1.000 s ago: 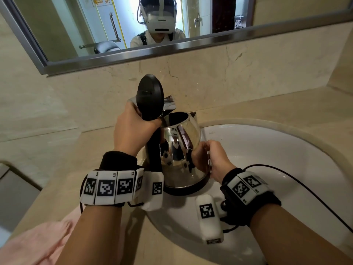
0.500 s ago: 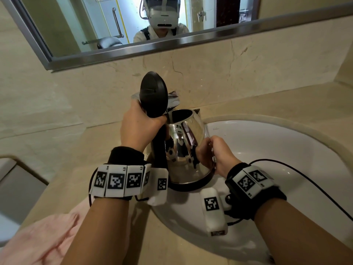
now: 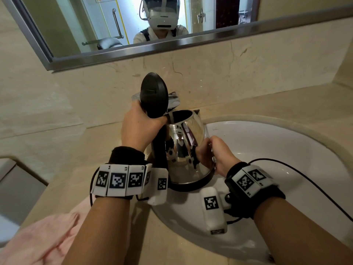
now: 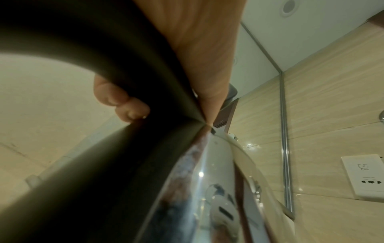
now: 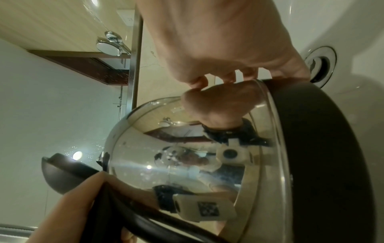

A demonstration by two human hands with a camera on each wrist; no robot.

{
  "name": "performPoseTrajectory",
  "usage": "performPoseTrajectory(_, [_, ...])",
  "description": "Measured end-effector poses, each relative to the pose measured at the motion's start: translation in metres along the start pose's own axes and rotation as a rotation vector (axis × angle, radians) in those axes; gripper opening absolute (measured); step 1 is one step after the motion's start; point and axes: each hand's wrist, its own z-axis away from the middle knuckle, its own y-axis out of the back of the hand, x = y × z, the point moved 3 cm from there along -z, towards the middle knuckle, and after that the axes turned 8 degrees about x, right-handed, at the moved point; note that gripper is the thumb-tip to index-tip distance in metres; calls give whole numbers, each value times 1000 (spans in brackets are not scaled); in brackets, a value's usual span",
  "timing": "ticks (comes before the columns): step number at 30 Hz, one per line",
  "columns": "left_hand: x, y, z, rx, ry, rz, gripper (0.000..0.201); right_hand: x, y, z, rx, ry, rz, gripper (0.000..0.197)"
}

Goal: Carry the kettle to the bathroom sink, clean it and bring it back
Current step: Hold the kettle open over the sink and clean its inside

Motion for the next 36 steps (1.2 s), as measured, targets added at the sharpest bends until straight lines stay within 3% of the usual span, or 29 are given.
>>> performPoseTrajectory(5, [-1, -1, 0, 5, -1, -5, 52, -1, 2, 3, -19, 13, 26, 30])
performPoseTrajectory(9, [-2, 0, 0, 9, -3, -6, 51, 0, 0, 5, -12, -62, -136, 29])
performPoseTrajectory(14, [-2, -1, 0, 11, -18, -15, 51, 0, -6, -1, -23, 14, -73, 31])
performPoseTrajectory(18, [-2, -1, -1, 14, -18, -18, 50, 2, 0, -1, -55, -66, -83, 32])
performPoseTrajectory(20, [-2, 0, 0, 17, -18, -23, 50, 1, 1, 1, -20, -26, -49, 30])
performPoseTrajectory(23, [-1, 0, 0, 13, -10, -21, 50, 1, -2, 4, -39, -83, -171, 29])
performPoseTrajectory(29, [-1, -1, 0, 12, -8, -27, 50, 2, -7, -5, -41, -4, -124, 31])
performPoseTrajectory(33, [-1, 0, 1, 9, -16, -33, 50, 4, 3, -4, -23, -96, -132, 23])
performPoseTrajectory(36, [2, 2, 1, 6, -49, -34, 51, 1, 5, -1, -39, -121, -230, 35])
